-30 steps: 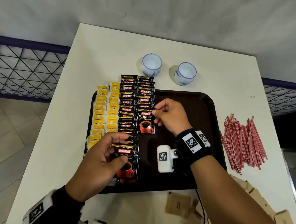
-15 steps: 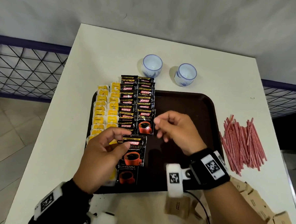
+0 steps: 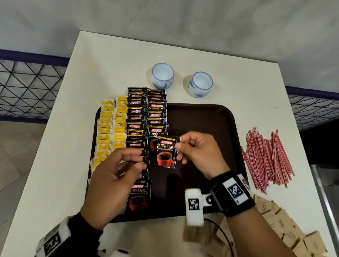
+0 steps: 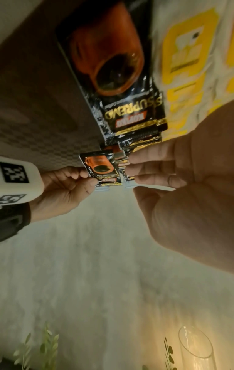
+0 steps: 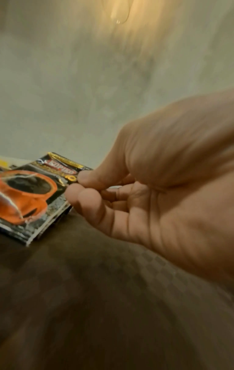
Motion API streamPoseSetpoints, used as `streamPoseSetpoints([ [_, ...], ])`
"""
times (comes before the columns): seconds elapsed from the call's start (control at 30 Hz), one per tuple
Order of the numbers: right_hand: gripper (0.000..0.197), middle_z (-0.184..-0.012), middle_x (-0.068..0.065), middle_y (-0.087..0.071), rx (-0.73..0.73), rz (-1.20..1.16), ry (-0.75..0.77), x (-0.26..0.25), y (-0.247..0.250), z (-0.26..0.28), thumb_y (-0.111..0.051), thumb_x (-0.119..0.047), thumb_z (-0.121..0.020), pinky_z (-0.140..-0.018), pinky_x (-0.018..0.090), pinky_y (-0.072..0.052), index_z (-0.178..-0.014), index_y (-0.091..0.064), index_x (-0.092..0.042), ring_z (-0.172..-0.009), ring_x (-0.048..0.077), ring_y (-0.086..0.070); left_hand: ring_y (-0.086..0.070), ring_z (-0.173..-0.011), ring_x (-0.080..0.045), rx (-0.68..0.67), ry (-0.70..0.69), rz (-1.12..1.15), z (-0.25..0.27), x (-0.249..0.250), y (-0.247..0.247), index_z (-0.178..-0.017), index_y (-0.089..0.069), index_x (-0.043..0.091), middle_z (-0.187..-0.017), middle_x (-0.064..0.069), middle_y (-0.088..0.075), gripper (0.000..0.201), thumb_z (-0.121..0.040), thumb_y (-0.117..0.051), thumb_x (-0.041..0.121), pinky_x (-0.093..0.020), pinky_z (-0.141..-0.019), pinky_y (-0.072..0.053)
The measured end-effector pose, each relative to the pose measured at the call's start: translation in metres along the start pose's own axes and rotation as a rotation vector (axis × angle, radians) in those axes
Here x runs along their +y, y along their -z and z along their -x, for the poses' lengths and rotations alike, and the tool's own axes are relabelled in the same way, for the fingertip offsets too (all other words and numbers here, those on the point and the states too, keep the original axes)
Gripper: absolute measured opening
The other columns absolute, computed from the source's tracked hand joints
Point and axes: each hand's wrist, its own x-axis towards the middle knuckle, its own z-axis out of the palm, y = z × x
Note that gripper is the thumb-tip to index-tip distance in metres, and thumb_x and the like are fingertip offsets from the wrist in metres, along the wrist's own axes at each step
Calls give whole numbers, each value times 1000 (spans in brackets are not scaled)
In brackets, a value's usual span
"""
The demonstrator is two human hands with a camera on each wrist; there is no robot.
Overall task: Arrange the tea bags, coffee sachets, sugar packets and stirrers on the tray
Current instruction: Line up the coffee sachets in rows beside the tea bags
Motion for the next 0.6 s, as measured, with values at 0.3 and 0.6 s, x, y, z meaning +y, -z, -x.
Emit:
streamPoseSetpoints([
  [0.3,19,-60,6,-61,23,62,-88,8,-15,-35,-66,8,-89,-45,25,-51,-80,-60,-8,-49,19,-61,-75,-79,-13,-11,48,-91,20,-13,19,-97,-72,23,-85,5,-76,19,-91,-67,5,-41,-78,-61],
  [0.6,17,-65,8,-61,23,78,-116,12,-21,-34,-66,5,-89,-44,25,-51,-81,-59,-8,-50,20,-61,-74,-76,-16,-33,39,-83,22,-19,20,-97,-72,20,-84,2,-74,20,-90,-67,2,-28,-68,-61],
])
